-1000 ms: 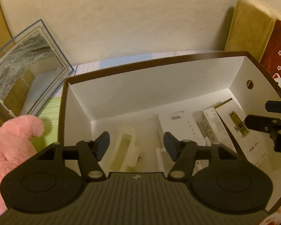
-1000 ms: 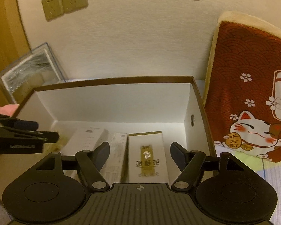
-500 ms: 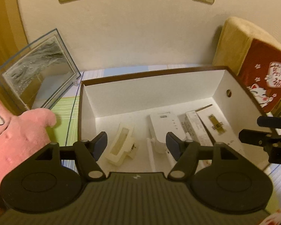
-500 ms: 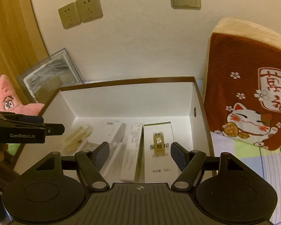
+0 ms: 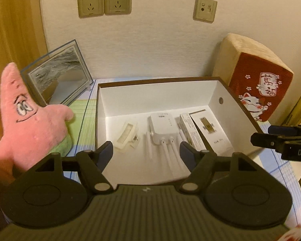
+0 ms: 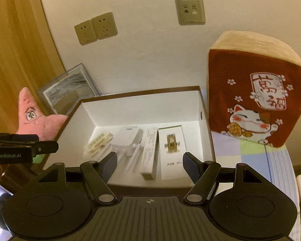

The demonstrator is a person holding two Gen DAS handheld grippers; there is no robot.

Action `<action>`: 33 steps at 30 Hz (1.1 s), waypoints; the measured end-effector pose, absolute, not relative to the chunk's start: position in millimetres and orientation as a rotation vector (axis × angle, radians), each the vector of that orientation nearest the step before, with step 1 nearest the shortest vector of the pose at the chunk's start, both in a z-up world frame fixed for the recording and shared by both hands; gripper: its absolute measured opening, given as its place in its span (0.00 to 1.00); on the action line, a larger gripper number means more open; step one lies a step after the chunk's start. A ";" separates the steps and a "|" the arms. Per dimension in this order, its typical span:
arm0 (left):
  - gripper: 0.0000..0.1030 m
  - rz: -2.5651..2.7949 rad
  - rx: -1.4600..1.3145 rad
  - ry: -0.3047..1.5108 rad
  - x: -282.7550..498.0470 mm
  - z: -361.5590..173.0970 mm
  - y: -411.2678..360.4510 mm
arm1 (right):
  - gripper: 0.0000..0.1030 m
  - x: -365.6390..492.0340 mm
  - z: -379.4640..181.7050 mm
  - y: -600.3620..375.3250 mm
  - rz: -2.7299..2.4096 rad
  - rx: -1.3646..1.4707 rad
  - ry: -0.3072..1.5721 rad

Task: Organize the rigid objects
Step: 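Withdraw both tools from the box toward the table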

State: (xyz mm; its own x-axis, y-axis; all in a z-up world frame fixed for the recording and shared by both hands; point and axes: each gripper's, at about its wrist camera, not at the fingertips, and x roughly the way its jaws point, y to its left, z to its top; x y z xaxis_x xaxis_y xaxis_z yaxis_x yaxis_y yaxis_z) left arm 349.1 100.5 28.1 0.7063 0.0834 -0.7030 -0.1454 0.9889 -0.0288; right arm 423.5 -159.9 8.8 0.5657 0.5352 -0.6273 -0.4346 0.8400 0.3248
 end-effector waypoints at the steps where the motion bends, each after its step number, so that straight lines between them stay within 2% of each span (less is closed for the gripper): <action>1: 0.68 0.129 -0.084 0.775 342.5 30.0 98.8 | 0.67 418.9 9.6 -162.5 0.574 0.150 0.788; 19: 0.68 0.125 -0.114 0.766 247.1 42.9 72.6 | 0.67 338.1 20.2 -190.3 0.621 0.155 0.789; 33: 0.68 0.143 -0.144 0.816 198.8 31.0 54.9 | 0.67 292.1 10.0 -204.3 0.637 0.139 0.845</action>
State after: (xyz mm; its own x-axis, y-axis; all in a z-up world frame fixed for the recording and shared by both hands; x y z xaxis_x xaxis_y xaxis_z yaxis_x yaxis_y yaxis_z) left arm 198.8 54.9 31.0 0.6762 0.0717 -0.7332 -0.1822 0.9806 -0.0722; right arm 292.1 -204.3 10.0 0.4910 0.5762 -0.6534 -0.4693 0.8068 0.3589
